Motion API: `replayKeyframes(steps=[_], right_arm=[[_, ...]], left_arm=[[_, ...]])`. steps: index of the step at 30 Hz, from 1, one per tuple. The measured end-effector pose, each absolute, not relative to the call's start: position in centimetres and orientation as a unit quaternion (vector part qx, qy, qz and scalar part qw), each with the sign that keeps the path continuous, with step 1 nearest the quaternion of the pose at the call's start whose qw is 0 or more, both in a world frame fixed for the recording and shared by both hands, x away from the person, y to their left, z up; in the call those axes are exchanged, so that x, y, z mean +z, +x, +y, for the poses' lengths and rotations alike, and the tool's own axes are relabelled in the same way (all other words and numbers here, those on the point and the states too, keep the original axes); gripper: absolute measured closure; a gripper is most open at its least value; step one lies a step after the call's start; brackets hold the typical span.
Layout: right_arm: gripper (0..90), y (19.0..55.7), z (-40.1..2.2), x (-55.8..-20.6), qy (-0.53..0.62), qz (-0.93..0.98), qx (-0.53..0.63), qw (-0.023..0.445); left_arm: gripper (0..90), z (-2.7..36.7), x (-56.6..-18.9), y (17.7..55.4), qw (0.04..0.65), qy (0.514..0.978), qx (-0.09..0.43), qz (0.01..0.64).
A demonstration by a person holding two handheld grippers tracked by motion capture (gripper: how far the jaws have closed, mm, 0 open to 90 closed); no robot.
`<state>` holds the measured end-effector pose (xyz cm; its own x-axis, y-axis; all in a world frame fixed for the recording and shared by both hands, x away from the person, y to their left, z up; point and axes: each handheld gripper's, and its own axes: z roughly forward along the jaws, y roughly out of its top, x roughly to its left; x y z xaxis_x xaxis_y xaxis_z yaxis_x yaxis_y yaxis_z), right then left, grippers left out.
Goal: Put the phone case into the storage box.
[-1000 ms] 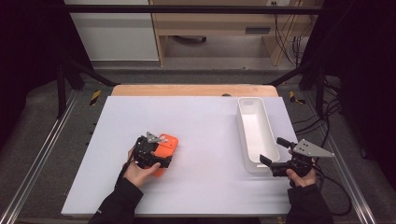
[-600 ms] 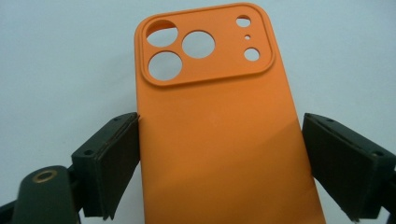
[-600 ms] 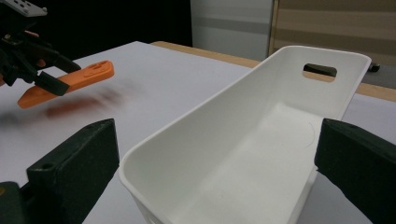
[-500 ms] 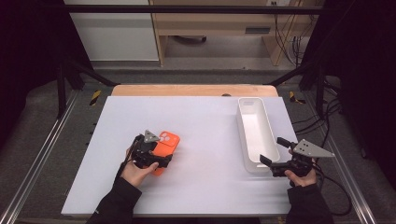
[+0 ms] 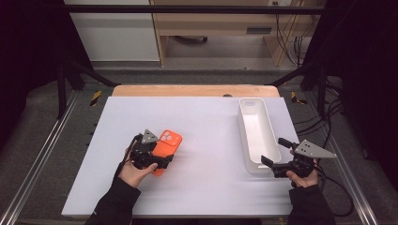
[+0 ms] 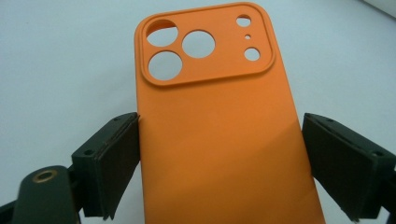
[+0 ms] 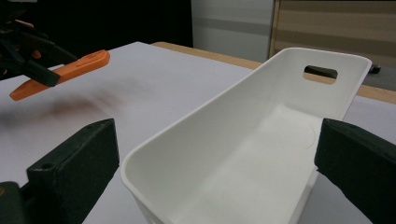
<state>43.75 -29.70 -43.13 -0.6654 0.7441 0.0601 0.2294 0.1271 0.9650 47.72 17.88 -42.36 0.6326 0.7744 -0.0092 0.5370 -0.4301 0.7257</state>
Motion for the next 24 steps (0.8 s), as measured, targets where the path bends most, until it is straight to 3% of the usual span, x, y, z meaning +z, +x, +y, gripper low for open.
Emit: replayKeyframes(steps=[24], right_arm=[[0.5,43.7,-29.4,-42.9,0.329,0.721,0.566,0.227]], left_arm=[[12.7,17.1,-41.0,46.5,0.382,0.845,0.165,0.336]])
